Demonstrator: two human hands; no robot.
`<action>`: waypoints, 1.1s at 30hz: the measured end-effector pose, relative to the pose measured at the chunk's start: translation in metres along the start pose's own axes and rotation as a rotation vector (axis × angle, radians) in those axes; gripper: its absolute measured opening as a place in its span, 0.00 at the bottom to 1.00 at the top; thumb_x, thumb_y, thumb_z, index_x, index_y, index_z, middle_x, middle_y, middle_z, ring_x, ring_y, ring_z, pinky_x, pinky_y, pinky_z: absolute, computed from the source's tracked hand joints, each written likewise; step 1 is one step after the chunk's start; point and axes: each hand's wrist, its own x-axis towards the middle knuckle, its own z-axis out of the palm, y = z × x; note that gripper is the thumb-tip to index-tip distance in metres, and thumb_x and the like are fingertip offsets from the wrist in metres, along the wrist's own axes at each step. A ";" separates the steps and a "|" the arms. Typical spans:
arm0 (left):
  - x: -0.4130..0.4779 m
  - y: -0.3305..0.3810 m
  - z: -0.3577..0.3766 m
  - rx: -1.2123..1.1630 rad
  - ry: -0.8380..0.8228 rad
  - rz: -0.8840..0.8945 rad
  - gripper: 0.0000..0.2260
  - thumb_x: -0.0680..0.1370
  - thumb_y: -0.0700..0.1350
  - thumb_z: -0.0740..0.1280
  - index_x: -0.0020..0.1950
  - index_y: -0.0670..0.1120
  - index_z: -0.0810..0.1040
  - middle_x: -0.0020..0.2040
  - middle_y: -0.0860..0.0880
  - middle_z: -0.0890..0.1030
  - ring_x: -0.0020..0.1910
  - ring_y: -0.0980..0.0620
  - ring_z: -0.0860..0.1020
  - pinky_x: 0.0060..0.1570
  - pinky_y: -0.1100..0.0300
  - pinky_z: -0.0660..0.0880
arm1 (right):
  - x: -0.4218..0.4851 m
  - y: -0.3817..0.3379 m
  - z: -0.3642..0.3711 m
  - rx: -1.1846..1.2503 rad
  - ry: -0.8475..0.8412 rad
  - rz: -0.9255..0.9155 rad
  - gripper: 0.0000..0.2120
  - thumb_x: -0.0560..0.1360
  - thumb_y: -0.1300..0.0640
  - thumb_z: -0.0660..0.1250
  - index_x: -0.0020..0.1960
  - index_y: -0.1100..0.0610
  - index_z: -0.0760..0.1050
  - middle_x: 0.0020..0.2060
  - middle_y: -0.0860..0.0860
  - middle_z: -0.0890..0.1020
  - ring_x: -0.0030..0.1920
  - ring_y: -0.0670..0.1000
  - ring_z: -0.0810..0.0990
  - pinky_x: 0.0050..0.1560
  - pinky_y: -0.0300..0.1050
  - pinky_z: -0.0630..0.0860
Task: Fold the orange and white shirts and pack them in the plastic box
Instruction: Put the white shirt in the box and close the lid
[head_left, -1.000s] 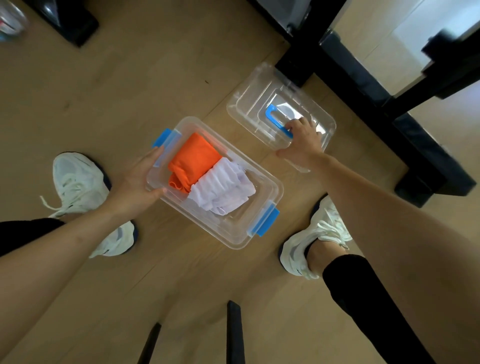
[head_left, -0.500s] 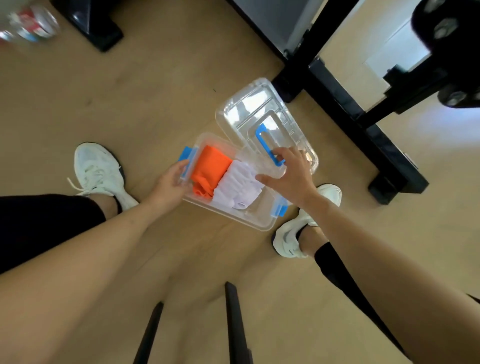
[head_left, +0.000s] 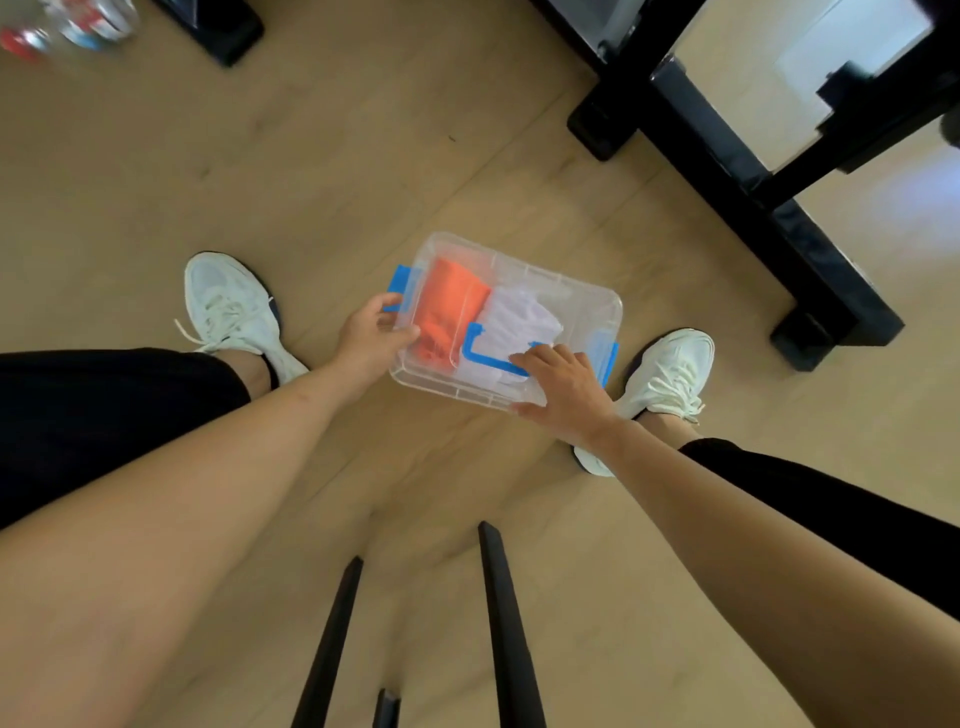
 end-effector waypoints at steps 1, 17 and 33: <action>0.000 -0.001 0.000 0.048 0.007 0.030 0.23 0.76 0.39 0.72 0.70 0.45 0.73 0.62 0.46 0.80 0.60 0.49 0.78 0.59 0.53 0.76 | 0.000 0.000 -0.001 0.038 0.052 0.022 0.29 0.74 0.46 0.73 0.72 0.53 0.72 0.62 0.51 0.76 0.62 0.56 0.75 0.61 0.50 0.67; 0.011 -0.010 0.003 0.159 0.139 0.009 0.11 0.79 0.44 0.67 0.60 0.45 0.80 0.55 0.45 0.83 0.55 0.44 0.82 0.59 0.46 0.79 | -0.011 0.033 0.015 1.053 0.456 1.030 0.28 0.75 0.50 0.73 0.72 0.54 0.68 0.54 0.50 0.81 0.51 0.52 0.82 0.55 0.49 0.79; 0.025 0.001 -0.010 0.290 0.107 0.043 0.37 0.76 0.47 0.72 0.80 0.48 0.57 0.73 0.50 0.69 0.60 0.50 0.77 0.61 0.51 0.74 | 0.025 0.042 -0.017 0.911 0.450 0.833 0.28 0.74 0.56 0.74 0.71 0.45 0.68 0.57 0.47 0.76 0.51 0.50 0.81 0.41 0.41 0.79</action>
